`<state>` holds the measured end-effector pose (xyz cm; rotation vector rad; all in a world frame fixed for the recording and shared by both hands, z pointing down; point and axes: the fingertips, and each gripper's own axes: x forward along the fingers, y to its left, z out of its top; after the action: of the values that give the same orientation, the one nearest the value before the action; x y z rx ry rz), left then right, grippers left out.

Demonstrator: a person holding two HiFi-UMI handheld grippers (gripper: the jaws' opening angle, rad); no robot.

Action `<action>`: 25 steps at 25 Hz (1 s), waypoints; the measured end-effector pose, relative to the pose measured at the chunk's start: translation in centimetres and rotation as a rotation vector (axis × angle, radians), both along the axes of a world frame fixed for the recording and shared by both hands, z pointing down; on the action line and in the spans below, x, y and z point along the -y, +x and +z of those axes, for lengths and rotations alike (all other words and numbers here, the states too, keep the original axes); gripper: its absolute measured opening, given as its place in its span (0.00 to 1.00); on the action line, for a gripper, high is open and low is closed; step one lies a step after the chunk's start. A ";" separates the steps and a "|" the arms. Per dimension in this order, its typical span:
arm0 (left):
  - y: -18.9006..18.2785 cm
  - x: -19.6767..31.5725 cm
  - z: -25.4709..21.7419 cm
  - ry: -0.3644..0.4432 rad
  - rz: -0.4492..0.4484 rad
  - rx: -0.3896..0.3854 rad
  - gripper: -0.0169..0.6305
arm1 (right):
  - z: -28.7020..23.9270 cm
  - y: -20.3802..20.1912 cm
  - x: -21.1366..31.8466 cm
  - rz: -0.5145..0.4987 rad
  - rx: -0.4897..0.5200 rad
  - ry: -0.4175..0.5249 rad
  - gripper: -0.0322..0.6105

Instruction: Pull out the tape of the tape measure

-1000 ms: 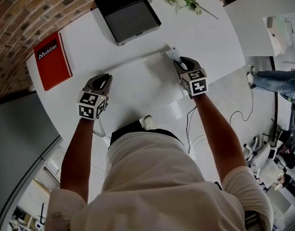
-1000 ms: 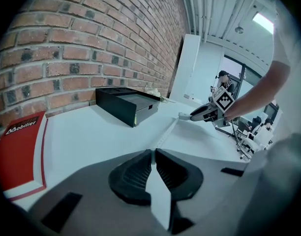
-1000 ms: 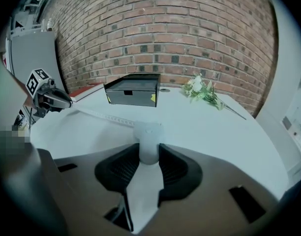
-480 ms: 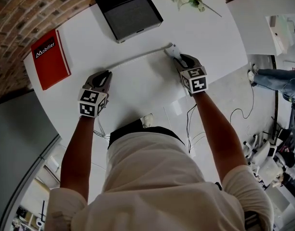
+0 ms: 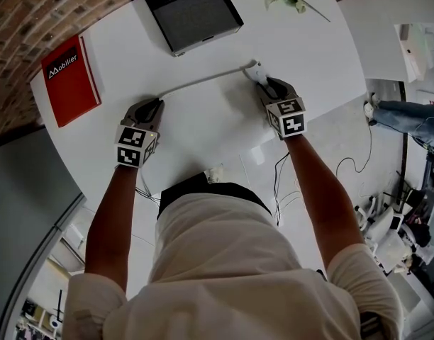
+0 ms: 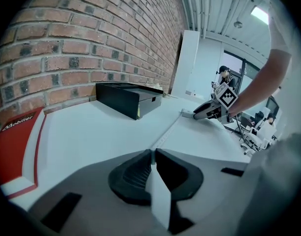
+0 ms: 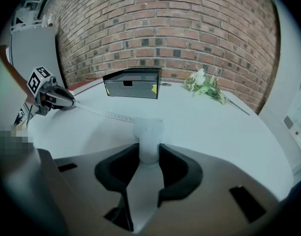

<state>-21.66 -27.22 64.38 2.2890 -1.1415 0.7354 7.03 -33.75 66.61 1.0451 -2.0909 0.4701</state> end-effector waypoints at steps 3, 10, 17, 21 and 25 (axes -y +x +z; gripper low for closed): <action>0.2 0.0 0.3 0.018 0.015 0.025 0.08 | 0.0 0.1 0.0 -0.002 -0.003 0.011 0.25; 0.6 -0.1 0.5 0.031 0.043 0.101 0.09 | -0.1 0.0 0.0 -0.014 -0.008 0.022 0.25; 0.7 -0.1 0.9 0.024 0.042 0.131 0.21 | -0.1 0.0 -0.1 -0.007 0.006 0.031 0.29; 0.5 -0.3 0.3 0.029 0.029 0.133 0.23 | -0.3 0.1 -0.7 -0.019 0.015 0.033 0.29; 0.6 -0.6 -0.1 0.041 0.013 0.132 0.24 | -0.7 0.5 -1.0 -0.023 0.026 0.046 0.29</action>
<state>-21.05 -26.64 64.32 2.3124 -1.2116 0.8869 7.48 -32.71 65.89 1.0453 -2.1438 0.4281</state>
